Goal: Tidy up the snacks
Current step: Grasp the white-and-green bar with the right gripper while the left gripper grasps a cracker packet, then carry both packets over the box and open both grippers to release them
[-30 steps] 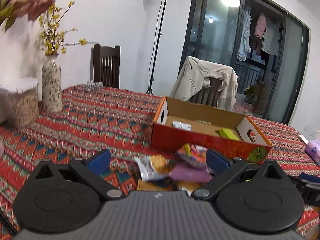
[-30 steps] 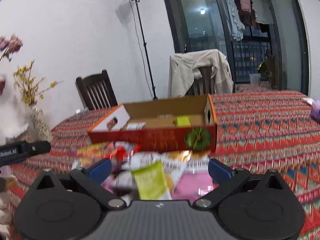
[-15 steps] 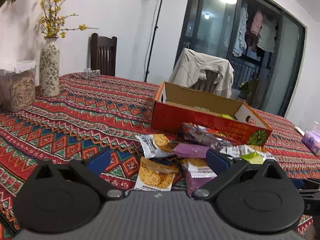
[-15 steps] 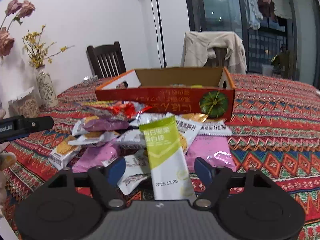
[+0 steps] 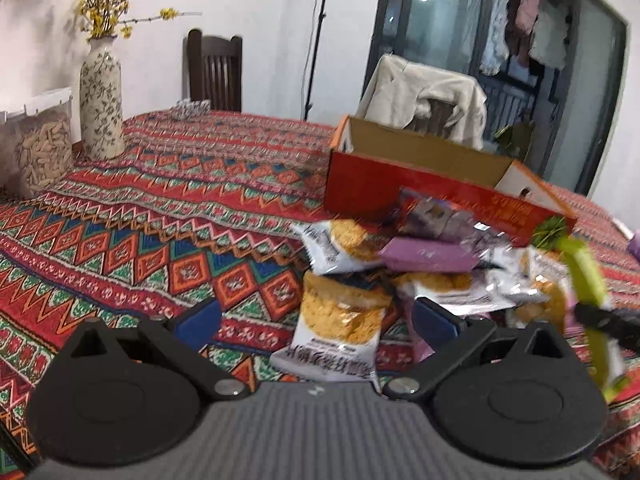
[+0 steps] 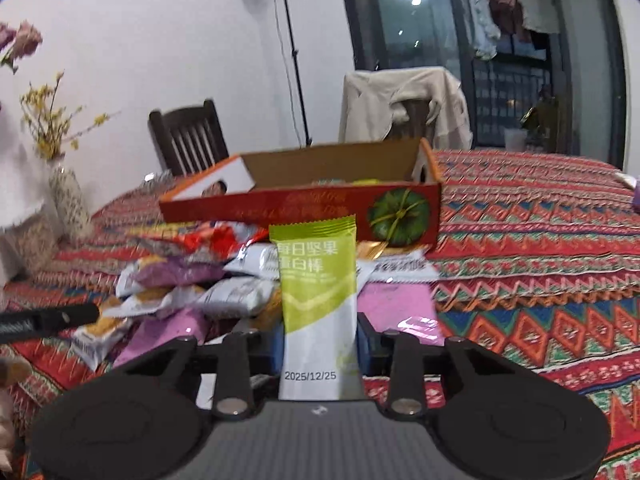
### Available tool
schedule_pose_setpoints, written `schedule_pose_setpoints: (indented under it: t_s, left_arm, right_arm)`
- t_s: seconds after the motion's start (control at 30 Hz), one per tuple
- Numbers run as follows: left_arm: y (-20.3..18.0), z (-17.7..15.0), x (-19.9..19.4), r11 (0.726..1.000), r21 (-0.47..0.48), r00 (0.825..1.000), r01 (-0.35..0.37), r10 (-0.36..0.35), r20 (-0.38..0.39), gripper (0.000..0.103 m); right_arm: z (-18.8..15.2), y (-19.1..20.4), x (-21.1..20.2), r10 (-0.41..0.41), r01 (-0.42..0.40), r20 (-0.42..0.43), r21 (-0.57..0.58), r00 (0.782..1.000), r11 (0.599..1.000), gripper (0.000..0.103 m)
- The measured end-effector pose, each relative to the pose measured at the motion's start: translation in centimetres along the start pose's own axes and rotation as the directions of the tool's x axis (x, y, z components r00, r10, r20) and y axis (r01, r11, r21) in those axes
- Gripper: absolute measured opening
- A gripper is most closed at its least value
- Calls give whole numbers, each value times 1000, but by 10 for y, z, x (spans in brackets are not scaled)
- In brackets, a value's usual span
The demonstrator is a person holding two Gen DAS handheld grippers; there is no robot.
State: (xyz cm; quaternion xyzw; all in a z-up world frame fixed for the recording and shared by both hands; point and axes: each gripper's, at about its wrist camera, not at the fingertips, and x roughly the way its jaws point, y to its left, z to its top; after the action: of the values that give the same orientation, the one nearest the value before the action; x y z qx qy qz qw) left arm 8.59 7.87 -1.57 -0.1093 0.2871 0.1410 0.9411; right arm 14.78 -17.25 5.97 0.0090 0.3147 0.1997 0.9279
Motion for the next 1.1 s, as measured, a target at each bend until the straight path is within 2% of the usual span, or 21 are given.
schedule_pose_setpoints:
  t_s: [0.2,0.37,0.67,0.83,0.87,0.9,0.93,0.97,1.03,1.1]
  left_arm:
    - [-2,-1,23,998,27,995,-60,62,-80,103]
    - [-11,0,38,992,109,991,-61,73,-114,103]
    - [-14,-1,39,992,112,992,-61,73,-107,103]
    - [-15,2,40,991,131,991,-35,51,-122,101]
    - [-15,2,38,991,129,992,-37,52,-115,91]
    - [-15,2,36,992,123,993,-39,52,-104,75]
    - [-14,3,32,993,109,994,-42,53,-95,65]
    - [-12,3,27,996,85,995,-24,32,-94,44]
    - [-5,2,17,999,25,995,37,-35,-92,42]
    - [-4,-1,5,999,38,999,21,-19,-46,42]
  right_arm:
    - [3,-8,-5,-10,10,18,9,1000,1000,33]
    - [2,-8,-7,7,-7,24,12,1000,1000,33]
    - [-1,-12,-19,27,-29,41,29,999,999,33]
    - [2,-10,-33,39,-41,70,33,997,999,33]
    - [3,-9,-36,41,-44,77,31,996,999,33]
    - [3,-8,-40,42,-45,85,29,995,999,33]
    - [4,-7,-43,41,-44,93,27,995,999,33]
    - [4,-7,-46,40,-43,99,26,994,999,33]
    - [3,-7,-51,37,-40,108,26,993,999,33]
    - [2,-7,-53,36,-39,112,27,993,999,33]
